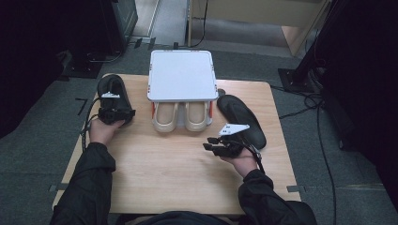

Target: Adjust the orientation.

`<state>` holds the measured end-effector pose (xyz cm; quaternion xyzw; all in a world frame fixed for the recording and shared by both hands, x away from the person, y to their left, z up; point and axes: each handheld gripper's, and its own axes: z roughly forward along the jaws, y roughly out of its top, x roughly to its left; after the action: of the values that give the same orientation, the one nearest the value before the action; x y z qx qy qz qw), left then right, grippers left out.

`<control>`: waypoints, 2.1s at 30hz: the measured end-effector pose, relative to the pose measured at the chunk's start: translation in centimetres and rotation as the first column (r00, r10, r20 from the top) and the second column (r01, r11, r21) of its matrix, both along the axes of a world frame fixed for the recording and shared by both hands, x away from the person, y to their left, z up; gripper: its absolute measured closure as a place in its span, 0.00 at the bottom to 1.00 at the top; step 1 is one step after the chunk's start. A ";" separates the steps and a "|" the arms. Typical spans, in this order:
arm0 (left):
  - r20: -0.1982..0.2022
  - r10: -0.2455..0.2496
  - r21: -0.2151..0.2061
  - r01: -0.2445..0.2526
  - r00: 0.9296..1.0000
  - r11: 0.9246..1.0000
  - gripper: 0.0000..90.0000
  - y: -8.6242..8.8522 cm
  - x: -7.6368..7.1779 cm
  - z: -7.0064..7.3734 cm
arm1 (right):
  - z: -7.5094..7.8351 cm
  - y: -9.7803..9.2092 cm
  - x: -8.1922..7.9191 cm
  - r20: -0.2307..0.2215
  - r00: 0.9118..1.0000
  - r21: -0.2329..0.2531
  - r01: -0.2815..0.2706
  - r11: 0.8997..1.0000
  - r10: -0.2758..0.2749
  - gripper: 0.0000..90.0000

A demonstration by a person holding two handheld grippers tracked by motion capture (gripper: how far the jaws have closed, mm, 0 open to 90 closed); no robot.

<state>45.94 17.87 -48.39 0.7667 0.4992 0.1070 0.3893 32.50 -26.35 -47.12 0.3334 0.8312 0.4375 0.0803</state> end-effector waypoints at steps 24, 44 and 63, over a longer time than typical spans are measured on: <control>-0.021 0.045 -0.036 -0.046 0.999 0.998 0.79 1.4 -1.1 -1.0 | -0.2 1.1 0.3 -0.001 1.000 0.000 -0.029 1.000 0.029 0.73; -0.011 0.039 -0.029 -0.039 0.999 0.999 0.73 0.6 -1.7 -0.8 | -0.4 2.1 0.8 -0.008 0.998 -0.003 -0.062 0.998 0.062 0.73; -0.037 0.062 -0.012 -0.062 0.997 0.998 0.84 2.4 -3.1 -0.6 | -0.2 1.9 0.7 -0.005 0.998 0.001 -0.059 0.998 0.059 0.73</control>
<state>42.84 20.23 -49.03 0.7500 0.5306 0.1014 0.3816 33.24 -24.46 -47.34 0.3100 0.8407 0.4392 0.0653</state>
